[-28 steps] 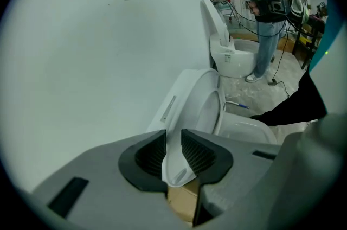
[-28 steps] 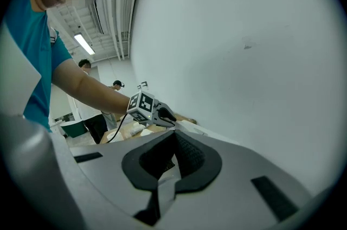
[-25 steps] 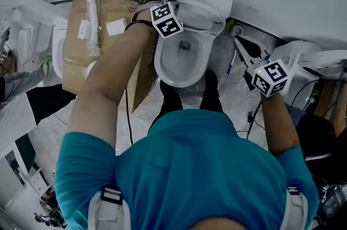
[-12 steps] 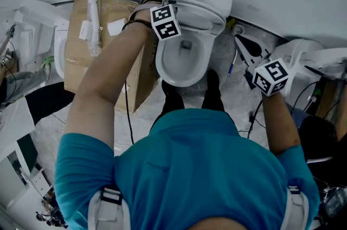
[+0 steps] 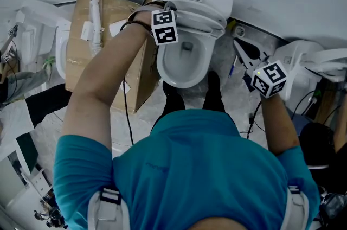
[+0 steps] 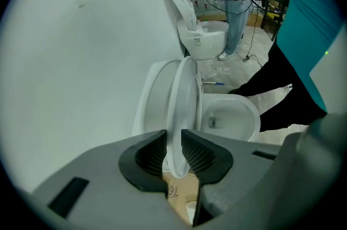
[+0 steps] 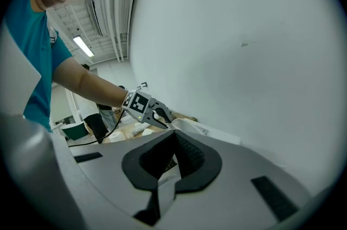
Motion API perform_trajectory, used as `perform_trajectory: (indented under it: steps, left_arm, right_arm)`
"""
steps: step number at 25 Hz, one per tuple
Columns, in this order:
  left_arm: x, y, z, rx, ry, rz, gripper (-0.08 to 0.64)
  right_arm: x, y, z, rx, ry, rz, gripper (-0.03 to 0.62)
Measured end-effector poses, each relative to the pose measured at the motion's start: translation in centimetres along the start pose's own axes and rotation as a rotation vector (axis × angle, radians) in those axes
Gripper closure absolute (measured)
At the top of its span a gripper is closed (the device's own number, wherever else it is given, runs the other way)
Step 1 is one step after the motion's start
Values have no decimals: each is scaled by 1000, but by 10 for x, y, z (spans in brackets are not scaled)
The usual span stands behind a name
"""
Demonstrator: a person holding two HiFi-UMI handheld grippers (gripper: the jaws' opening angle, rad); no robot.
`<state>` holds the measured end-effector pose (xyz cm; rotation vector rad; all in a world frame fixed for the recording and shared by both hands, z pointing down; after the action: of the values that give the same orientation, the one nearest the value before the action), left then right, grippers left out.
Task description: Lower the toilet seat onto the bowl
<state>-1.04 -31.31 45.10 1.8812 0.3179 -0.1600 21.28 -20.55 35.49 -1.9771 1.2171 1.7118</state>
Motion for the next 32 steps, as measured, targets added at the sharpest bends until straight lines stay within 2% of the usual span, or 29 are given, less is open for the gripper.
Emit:
perform_trajectory:
  steps: [6, 16, 32]
  left_arm:
    - [2, 1, -15, -65, 64, 26, 492]
    - [13, 2, -41, -115, 140, 12, 506]
    - [6, -1, -88, -238, 121, -11, 518]
  right_arm:
    - [-1, -1, 2, 3, 1, -1, 600]
    - [-3, -2, -2, 2, 8, -3, 600]
    - [-3, 7, -1, 15, 13, -1, 600]
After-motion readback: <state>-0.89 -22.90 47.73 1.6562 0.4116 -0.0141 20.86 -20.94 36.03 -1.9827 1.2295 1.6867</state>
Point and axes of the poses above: the fingertips, and each gripper's own axes: y forward along the fingers, z to its left, x out of its top, the point moved 5 cm from there along -y, backward along the fingers, and after that the axes turned 5 degrees about -z, right-handed, at the moved point
